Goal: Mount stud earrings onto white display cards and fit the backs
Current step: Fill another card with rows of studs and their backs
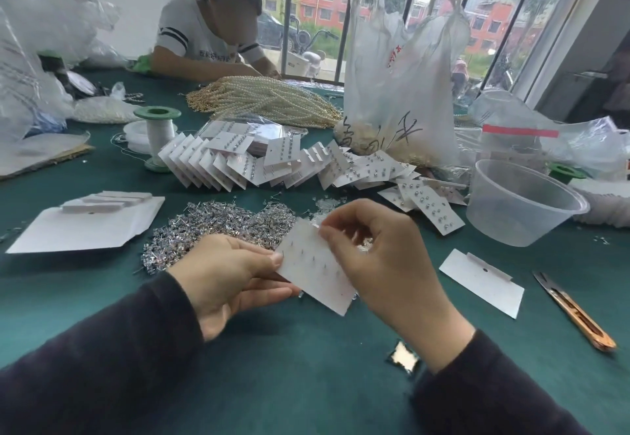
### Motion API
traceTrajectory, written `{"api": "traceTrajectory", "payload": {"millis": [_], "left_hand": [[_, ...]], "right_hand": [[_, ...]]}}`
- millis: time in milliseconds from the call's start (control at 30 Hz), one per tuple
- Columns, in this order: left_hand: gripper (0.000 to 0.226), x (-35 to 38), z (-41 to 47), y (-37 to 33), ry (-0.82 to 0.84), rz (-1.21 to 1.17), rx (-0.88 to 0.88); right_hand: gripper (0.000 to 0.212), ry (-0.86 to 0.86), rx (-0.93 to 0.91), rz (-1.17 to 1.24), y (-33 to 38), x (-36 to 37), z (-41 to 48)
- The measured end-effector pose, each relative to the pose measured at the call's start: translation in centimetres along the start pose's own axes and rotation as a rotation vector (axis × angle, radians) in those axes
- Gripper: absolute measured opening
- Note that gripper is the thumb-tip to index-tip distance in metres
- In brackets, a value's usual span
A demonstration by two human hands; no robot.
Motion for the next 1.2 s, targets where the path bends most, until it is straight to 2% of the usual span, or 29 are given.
{"api": "traceTrajectory", "payload": {"millis": [100,200,433,867,1033,1200], "left_hand": [[0.006,0.3,0.1,0.5,0.018,0.010,-0.005],[0.009,0.4,0.1,0.7,0.020,0.025,0.001],[0.019,0.6,-0.1,0.6,0.003,0.050,0.027],[0.018,0.4,0.0,0.6,-0.013,0.064,0.045],[0.010,0.4,0.1,0.6,-0.009,0.053,0.041],[0.019,0.6,0.0,0.6,-0.007,0.073,0.051]], "right_hand": [[0.010,-0.004,-0.179,-0.147,1.7,1.8,-1.1],[0.006,0.023,-0.232,-0.230,1.7,3.3,-1.4],[0.004,0.046,-0.223,-0.204,1.3,4.0,-1.4],[0.004,0.067,-0.174,-0.221,1.1,4.1,-1.5],[0.003,0.050,-0.171,-0.188,1.0,3.8,-1.4],[0.002,0.062,-0.169,-0.191,1.1,3.9,-1.5]]}}
Point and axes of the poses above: each hand's wrist, its own z-axis towards the middle knuckle, its own x-axis out of the palm, y = z × x, the point moved 8 cm from there along z, towards the middle knuckle, and after that the axes turned 7 degrees about x, right-handed, at the moved point
